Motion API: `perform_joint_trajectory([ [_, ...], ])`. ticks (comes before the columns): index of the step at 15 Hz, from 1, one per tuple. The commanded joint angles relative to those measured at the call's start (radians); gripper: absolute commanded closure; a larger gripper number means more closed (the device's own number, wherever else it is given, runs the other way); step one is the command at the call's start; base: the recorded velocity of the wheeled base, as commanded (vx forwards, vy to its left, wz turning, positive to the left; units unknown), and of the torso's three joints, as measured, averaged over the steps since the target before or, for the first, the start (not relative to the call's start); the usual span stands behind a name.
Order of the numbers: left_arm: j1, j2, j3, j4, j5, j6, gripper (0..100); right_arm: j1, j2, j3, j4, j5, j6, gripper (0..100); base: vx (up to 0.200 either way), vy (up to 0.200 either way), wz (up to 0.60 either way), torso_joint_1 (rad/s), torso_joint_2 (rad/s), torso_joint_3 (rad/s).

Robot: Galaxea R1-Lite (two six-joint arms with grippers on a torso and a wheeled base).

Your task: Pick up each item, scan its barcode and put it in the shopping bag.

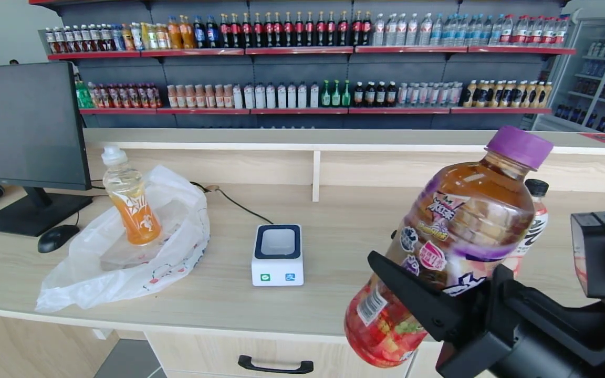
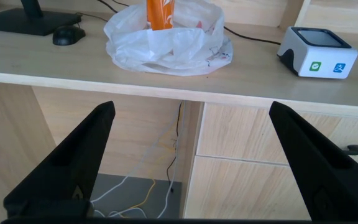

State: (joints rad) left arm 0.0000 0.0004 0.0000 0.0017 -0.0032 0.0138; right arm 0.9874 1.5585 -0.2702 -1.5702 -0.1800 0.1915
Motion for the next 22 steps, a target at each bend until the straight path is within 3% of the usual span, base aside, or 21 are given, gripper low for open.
perform_joint_trajectory([
  [1, 0.0, 0.0, 0.0, 0.0, 0.0, 0.0, 0, 0.007, -0.014, -0.009, -0.001, 0.045, 0.046, 100, 0.0, 0.0, 0.0, 0.0, 0.0, 0.0],
  [6, 0.0, 0.0, 0.0, 0.0, 0.0, 0.0, 0, -0.049, -0.014, -0.035, -0.001, 0.126, 0.284, 100, 0.0, 0.0, 0.0, 0.0, 0.0, 0.0],
  [12, 0.0, 0.0, 0.0, 0.0, 0.0, 0.0, 0, -0.043, -0.04, -0.095, -0.001, 0.203, 0.539, 100, 0.0, 0.0, 0.0, 0.0, 0.0, 0.0],
  [14, 0.0, 0.0, -0.002, 0.0, 0.0, 0.0, 0, -0.043, -0.046, -0.093, -0.001, 0.244, 0.563, 100, 0.0, 0.0, 0.0, 0.0, 0.0, 0.0],
  [22, 0.0, 0.0, 0.0, 0.0, 0.0, 0.0, 0, -0.043, -0.133, -0.078, -0.001, 0.247, 0.614, 100, 0.0, 0.0, 0.0, 0.0, 0.0, 0.0],
])
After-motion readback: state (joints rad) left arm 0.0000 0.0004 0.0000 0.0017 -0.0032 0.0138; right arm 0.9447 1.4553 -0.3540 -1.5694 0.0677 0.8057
